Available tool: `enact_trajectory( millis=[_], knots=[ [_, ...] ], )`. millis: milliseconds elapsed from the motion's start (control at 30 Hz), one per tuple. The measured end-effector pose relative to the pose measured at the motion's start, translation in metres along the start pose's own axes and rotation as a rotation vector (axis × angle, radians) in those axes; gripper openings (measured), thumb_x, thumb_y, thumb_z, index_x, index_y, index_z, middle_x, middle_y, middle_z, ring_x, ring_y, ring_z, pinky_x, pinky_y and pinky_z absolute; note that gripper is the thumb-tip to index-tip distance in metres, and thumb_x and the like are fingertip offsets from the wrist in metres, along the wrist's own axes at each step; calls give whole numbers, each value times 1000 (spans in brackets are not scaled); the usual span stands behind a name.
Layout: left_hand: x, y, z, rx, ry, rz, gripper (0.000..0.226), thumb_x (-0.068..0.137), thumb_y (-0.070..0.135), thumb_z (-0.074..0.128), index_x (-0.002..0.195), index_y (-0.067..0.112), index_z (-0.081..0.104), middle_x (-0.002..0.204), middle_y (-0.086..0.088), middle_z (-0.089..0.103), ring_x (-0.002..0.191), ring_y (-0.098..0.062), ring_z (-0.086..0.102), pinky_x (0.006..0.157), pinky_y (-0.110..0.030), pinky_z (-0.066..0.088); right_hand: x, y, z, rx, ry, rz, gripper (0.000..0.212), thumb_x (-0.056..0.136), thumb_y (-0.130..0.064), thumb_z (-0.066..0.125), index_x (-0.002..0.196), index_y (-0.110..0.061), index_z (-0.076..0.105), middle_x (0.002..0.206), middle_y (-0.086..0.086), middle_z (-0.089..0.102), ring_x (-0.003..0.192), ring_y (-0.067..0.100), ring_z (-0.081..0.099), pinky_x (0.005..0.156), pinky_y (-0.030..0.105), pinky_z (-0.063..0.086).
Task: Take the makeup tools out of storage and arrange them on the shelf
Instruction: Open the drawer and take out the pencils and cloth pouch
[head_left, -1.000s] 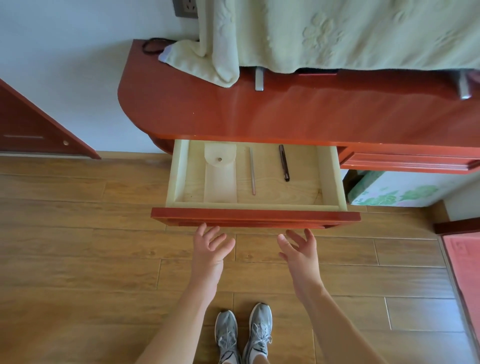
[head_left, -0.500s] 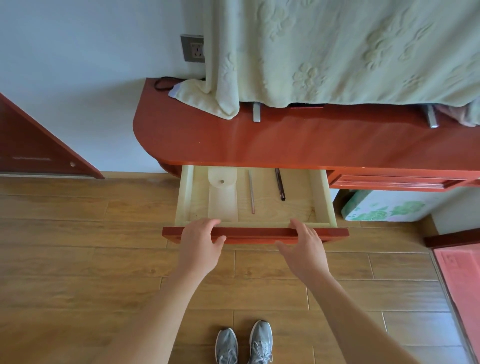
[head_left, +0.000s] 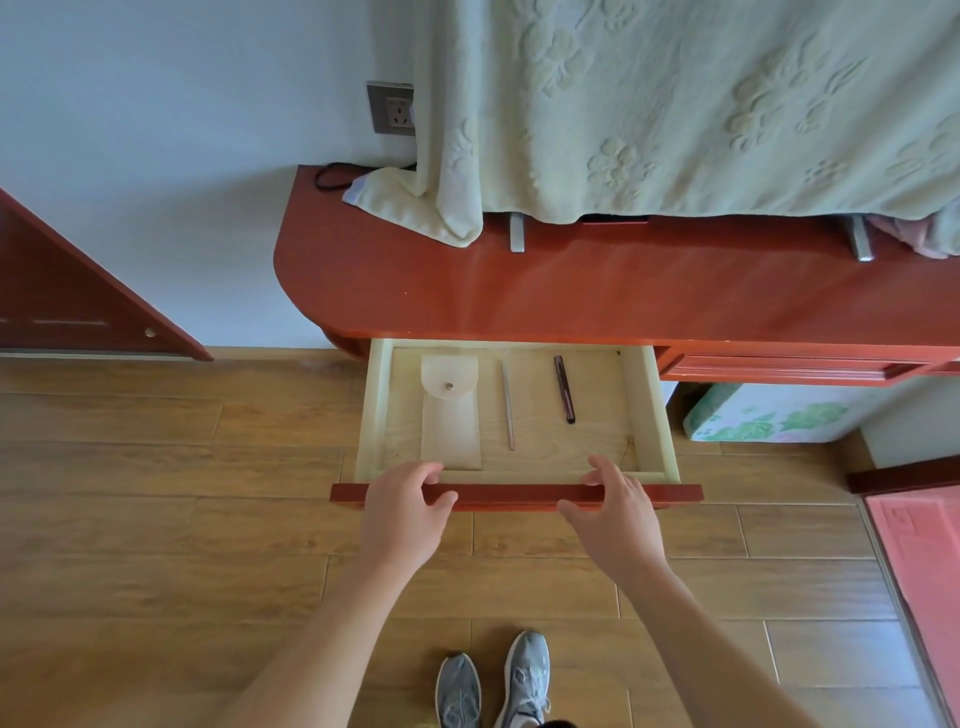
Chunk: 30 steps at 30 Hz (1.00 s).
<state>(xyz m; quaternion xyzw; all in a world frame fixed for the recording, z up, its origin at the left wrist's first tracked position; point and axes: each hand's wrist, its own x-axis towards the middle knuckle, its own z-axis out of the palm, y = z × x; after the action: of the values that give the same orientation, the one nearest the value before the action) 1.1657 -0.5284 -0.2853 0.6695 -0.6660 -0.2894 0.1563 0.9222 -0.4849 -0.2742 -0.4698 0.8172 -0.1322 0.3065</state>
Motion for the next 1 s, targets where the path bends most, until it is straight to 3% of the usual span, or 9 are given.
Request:
enact_trajectory(
  millis=[167, 300, 433, 533, 667, 833, 1000],
  knots=[
    [4, 4, 1, 5, -7, -44, 40, 87, 34, 74, 123, 21, 66, 98, 16, 65, 97, -6, 61, 94, -27, 52, 2, -3, -5, 8, -15, -24, 69, 81, -47, 71, 140, -28, 41, 114, -18, 55, 114, 11, 50, 99, 39, 46],
    [22, 15, 1, -38, -9, -105, 46, 90, 37, 69, 132, 20, 58, 114, 11, 65, 105, -6, 60, 93, -21, 47, 23, -16, -17, 48, -33, -98, 67, 82, -43, 70, 140, -26, 41, 123, -17, 54, 116, 10, 51, 96, 32, 46],
    [44, 33, -2, -49, 5, -126, 51, 91, 39, 66, 137, 20, 54, 128, 8, 63, 117, -9, 58, 101, -30, 49, 59, -39, -40, 14, -45, -191, 65, 84, -43, 69, 141, -23, 42, 129, -10, 51, 123, 12, 46, 97, 27, 38],
    [63, 41, -1, -93, -23, -179, 51, 93, 39, 62, 139, 22, 50, 133, 8, 59, 121, -9, 56, 100, -29, 46, 96, -60, -52, -76, -70, -289, 64, 86, -46, 65, 140, -22, 42, 125, -8, 53, 124, 15, 43, 94, 27, 37],
    [87, 41, 9, -127, -63, -249, 51, 91, 37, 63, 138, 25, 49, 135, 8, 55, 124, -11, 53, 97, -26, 42, 139, -85, -59, -63, -88, -330, 69, 86, -43, 66, 146, -21, 39, 147, -8, 41, 140, 12, 29, 110, 30, 29],
    [120, 36, 26, -177, -74, -331, 55, 88, 28, 69, 139, 26, 46, 135, 4, 48, 110, -10, 50, 88, -22, 36, 177, -100, -54, -96, -69, -345, 70, 87, -43, 66, 147, -19, 39, 152, -5, 38, 143, 14, 26, 117, 34, 26],
    [143, 21, 47, -147, -92, -394, 80, 82, 32, 76, 148, 27, 31, 139, -3, 43, 126, -23, 47, 94, -31, 42, 196, -100, -45, -129, -28, -342, 69, 87, -45, 65, 147, -21, 40, 155, -5, 33, 146, 15, 20, 119, 39, 23]
  ],
)
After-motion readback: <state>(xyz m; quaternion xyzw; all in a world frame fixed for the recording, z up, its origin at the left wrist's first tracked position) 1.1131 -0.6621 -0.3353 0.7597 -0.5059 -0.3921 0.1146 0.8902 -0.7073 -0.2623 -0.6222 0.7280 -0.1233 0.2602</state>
